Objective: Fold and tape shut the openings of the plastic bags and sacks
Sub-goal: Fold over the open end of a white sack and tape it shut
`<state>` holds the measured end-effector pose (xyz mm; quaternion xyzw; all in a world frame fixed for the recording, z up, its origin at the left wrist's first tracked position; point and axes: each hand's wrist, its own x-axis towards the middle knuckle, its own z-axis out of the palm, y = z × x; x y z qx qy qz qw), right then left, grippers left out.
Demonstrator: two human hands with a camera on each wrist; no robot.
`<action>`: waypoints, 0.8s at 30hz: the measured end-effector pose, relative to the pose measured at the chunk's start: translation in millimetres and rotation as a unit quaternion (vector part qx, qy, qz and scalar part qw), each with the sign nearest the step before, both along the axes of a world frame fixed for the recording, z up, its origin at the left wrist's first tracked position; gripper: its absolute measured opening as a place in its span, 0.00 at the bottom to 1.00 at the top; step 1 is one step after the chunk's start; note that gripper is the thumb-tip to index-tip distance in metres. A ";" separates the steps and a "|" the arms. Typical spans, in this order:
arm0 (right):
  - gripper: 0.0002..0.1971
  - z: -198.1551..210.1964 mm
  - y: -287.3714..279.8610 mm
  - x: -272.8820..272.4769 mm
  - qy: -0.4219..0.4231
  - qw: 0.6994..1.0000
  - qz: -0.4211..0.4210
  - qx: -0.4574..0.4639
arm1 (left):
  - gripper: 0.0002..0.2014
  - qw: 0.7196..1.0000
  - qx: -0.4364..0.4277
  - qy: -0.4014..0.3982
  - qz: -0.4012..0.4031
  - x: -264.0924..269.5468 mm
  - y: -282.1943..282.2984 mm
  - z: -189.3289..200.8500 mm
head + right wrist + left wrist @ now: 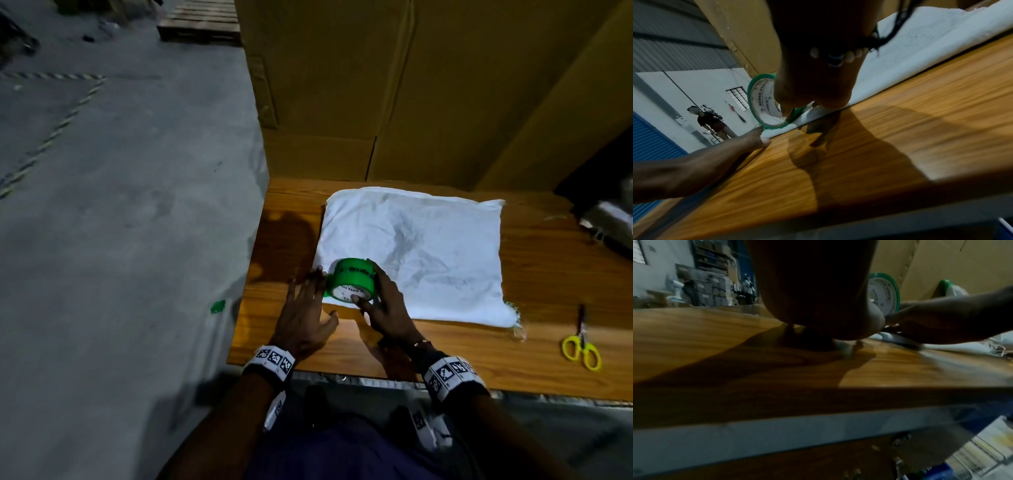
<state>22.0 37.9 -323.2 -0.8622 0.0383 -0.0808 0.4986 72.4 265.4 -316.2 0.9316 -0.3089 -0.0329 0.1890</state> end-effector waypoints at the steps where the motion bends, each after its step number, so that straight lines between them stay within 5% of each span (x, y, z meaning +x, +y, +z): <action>1: 0.40 3.3 2.2 -2.2 0.000 1.000 0.003 -0.001 | 0.48 1.000 0.008 0.001 0.000 0.5 1.7 -0.5; 10: 0.43 37.8 -43.7 -30.1 0.014 0.993 0.086 -0.079 | 0.48 0.999 0.042 0.009 -0.027 5.1 9.7 -2.9; 16: 0.45 26.4 -30.6 -20.2 0.051 0.993 0.058 0.091 | 0.43 0.999 0.046 -0.024 -0.010 6.0 -11.2 17.3; 24: 0.44 37.6 -38.8 -14.0 0.008 0.992 0.118 -0.034 | 0.52 0.998 0.030 0.046 -0.016 -7.9 -26.1 0.4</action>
